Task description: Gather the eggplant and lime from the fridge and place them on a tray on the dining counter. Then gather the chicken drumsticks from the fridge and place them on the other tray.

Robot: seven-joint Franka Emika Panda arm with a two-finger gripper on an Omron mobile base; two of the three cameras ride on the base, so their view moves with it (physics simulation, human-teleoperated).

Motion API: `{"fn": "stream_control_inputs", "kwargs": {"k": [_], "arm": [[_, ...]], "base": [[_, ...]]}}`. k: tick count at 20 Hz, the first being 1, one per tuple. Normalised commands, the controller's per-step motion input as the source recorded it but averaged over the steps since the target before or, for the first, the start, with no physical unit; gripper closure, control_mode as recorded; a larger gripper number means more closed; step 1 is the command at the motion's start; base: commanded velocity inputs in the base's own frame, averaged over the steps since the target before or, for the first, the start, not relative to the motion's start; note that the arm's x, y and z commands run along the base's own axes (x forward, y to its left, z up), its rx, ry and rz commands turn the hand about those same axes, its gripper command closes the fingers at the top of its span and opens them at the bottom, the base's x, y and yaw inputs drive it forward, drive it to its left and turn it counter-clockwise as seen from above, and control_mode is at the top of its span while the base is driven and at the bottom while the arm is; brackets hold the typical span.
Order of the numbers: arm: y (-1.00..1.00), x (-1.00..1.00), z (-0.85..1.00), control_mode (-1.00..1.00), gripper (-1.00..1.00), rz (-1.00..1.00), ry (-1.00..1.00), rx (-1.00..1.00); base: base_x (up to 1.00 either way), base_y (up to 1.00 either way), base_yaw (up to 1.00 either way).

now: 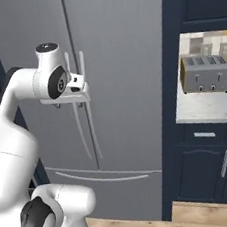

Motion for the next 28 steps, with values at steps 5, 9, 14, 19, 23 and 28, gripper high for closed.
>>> {"fn": "stream_control_inputs", "kwargs": {"k": [5, 9, 14, 19, 23, 28], "arm": [[0.00, 0.00, 0.00, 1.00, -1.00, 0.00, 0.00, 0.00], [0.00, 0.00, 0.00, 1.00, -1.00, 0.00, 0.00, 0.00], [0.00, 0.00, 0.00, 1.00, -1.00, 0.00, 0.00, 0.00], [0.00, 0.00, 0.00, 1.00, -1.00, 0.00, 0.00, 0.00], [0.00, 0.00, 0.00, 1.00, -1.00, 0.00, 0.00, 0.00], [0.00, 0.00, 0.00, 1.00, -1.00, 0.00, 0.00, 0.00]], "base": [[0.02, 0.17, 0.00], [0.00, 0.38, 0.00], [0.00, 0.32, 0.00], [0.00, 0.00, 0.00], [0.26, -0.02, 0.00], [0.25, -0.24, 0.00]]}}
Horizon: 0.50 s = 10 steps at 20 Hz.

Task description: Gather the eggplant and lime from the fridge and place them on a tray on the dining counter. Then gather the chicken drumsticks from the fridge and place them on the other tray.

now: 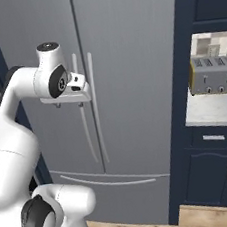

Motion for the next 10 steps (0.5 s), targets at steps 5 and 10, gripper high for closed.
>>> {"fn": "stream_control_inputs", "kwargs": {"k": [5, 10], "arm": [[-0.02, -0.11, 0.00, -1.00, -1.00, 0.00, -0.06, 0.00], [-0.19, -0.11, 0.00, -1.00, -1.00, 0.00, -0.51, 0.00]], "base": [[0.00, -0.04, 0.00], [0.00, 0.00, 0.00]]}}
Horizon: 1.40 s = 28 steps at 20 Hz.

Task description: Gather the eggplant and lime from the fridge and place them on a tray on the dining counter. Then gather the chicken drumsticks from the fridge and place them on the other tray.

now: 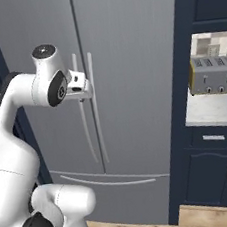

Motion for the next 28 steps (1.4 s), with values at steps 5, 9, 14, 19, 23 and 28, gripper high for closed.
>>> {"fn": "stream_control_inputs", "kwargs": {"k": [5, 9, 14, 19, 23, 28], "arm": [[-0.25, 0.00, -0.12, -1.00, -1.00, 0.00, -0.37, 0.02], [-0.16, 0.04, -0.33, -1.00, -1.00, 0.00, -0.10, 0.11], [-0.01, 0.28, -0.18, -1.00, -1.00, 0.00, 0.00, 0.10], [0.00, 0.40, -0.02, -1.00, -1.00, 0.00, 0.12, 0.03], [-0.01, 0.46, -0.14, -1.00, -1.00, 0.00, 0.12, 0.00], [-0.10, 0.42, -0.28, -1.00, -1.00, -0.01, 0.01, 0.00]], "base": [[0.00, 0.00, 0.00], [0.00, 0.00, 0.00], [0.00, 0.00, 0.00], [0.00, 0.00, 0.00], [0.00, 0.00, 0.00], [0.00, 0.00, 0.00]]}}
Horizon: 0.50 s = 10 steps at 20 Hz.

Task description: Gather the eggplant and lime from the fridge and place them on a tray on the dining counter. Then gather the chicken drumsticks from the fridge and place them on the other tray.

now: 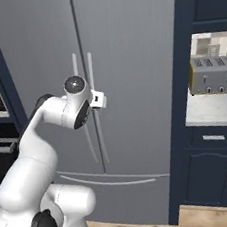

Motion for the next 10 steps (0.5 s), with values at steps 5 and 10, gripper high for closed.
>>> {"fn": "stream_control_inputs", "kwargs": {"k": [5, 10], "arm": [[-0.06, 0.36, -0.32, -1.00, -1.00, -0.01, 0.00, 0.00], [0.00, 0.30, -0.20, -1.00, -1.00, -0.01, 0.00, 0.00]], "base": [[0.00, 0.00, 0.00], [0.00, 0.00, 0.00]]}}
